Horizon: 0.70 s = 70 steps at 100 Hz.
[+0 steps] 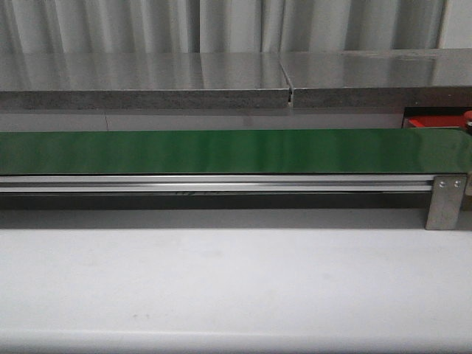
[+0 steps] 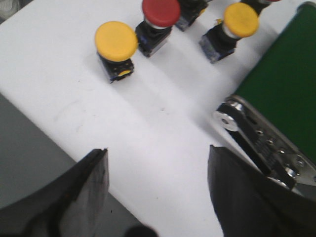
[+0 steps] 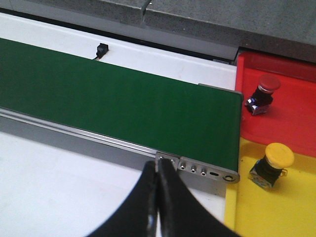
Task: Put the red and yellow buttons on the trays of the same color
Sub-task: 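Move the left gripper down over a yellow button in the cluster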
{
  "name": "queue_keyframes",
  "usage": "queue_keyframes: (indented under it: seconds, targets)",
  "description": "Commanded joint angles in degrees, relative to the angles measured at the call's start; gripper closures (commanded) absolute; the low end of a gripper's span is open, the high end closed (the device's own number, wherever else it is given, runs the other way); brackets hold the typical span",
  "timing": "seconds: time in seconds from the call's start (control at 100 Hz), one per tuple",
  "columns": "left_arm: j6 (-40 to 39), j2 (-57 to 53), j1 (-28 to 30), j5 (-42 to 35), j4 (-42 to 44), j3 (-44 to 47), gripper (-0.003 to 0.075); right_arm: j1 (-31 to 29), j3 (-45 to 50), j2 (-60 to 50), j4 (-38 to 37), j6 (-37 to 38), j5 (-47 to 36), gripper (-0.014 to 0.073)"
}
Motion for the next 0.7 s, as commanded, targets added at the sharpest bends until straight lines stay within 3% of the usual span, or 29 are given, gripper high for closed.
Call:
queue_keyframes:
  seconds: [0.0, 0.23, 0.69]
  targets:
    - [-0.15, 1.97, 1.57, 0.91, -1.38, -4.06, 0.0275, 0.04, -1.50, -0.21, 0.45, -0.55, -4.30, 0.0712]
    - [0.87, 11.61, 1.85, 2.44, -0.97, -10.66, 0.0235, 0.04, -1.50, -0.21, 0.45, -0.55, -4.30, 0.0712]
    - [1.09, 27.73, 2.05, 7.93, -0.31, -25.67, 0.0237, 0.04, -1.50, -0.21, 0.45, -0.55, -4.30, 0.0712]
